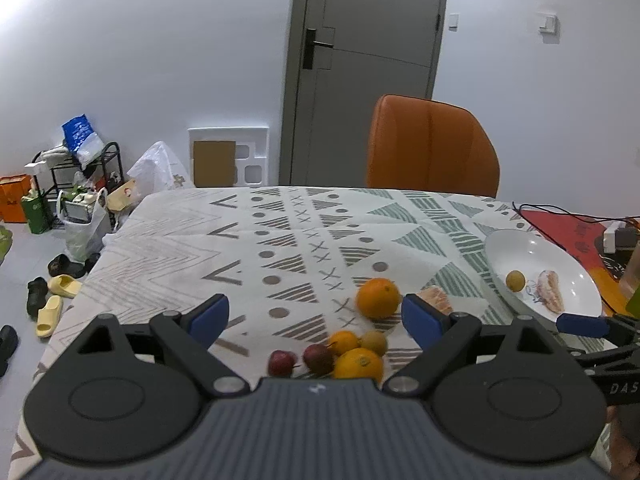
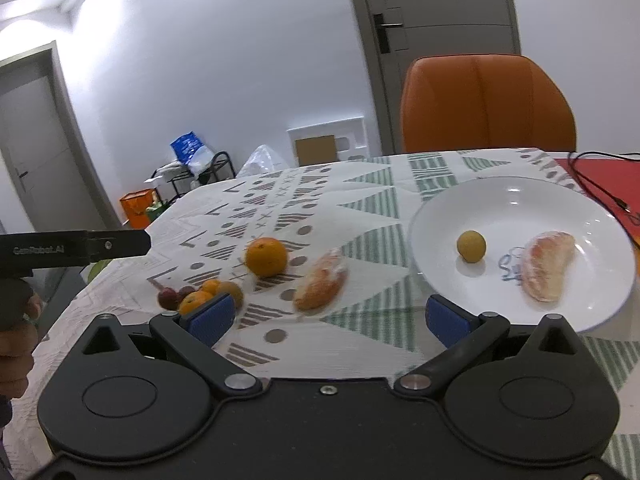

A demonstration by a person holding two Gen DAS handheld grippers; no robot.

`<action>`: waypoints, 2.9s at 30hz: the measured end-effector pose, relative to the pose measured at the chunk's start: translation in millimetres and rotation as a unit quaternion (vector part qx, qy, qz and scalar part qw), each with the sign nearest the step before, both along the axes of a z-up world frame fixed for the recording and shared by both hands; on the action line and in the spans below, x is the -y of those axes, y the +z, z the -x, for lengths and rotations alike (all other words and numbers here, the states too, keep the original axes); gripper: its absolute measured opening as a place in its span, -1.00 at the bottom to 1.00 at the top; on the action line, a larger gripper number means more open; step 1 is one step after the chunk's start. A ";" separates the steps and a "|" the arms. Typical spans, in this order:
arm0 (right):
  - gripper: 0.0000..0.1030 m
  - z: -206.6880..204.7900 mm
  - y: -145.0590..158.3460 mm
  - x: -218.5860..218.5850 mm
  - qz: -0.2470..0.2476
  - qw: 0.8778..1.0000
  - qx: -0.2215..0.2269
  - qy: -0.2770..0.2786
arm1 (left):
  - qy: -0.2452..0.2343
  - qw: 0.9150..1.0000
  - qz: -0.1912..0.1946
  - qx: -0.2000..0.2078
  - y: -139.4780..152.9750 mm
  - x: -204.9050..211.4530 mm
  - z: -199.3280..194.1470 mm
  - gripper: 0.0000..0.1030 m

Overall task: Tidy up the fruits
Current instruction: 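Move both open tools back toward the remaining fruit pile, then grasp a small orange kumquat with the right tool while the left tool reaches a red plum, then carry the kumquat onto the plate and open the right tool while the left tool grasps the red plum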

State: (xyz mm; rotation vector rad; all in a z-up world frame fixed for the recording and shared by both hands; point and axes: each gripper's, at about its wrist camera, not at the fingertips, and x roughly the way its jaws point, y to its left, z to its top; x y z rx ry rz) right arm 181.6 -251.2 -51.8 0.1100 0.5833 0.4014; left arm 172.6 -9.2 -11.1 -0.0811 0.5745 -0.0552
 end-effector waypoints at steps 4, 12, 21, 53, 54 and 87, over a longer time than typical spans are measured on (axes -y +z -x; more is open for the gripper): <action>0.99 -0.3 0.1 -11.9 0.001 1.000 -0.005 0.017 | 0.010 1.000 0.002 -0.002 -2.7 -9.7 2.6 0.78; 0.96 0.8 -0.9 -36.7 0.009 0.999 -0.009 0.046 | 0.021 1.000 0.011 -0.007 -10.6 -30.2 8.3 0.74; 0.67 -1.9 -9.8 -63.1 0.013 0.997 -0.030 0.067 | 0.027 0.999 0.022 -0.013 -20.6 -49.9 14.3 0.73; -0.60 -2.9 -29.3 -70.9 0.046 0.996 -0.043 0.060 | 0.019 0.998 0.029 -0.049 -52.8 -54.5 3.1 0.56; -0.60 -3.1 -29.3 -68.8 0.045 0.996 -0.043 0.057 | 0.019 0.998 0.028 -0.051 -53.6 -53.4 1.4 0.54; -0.59 -7.2 -9.4 3.2 0.019 1.000 -0.012 -0.012 | 0.001 0.999 0.023 -0.030 -31.8 -19.3 -18.8 -0.62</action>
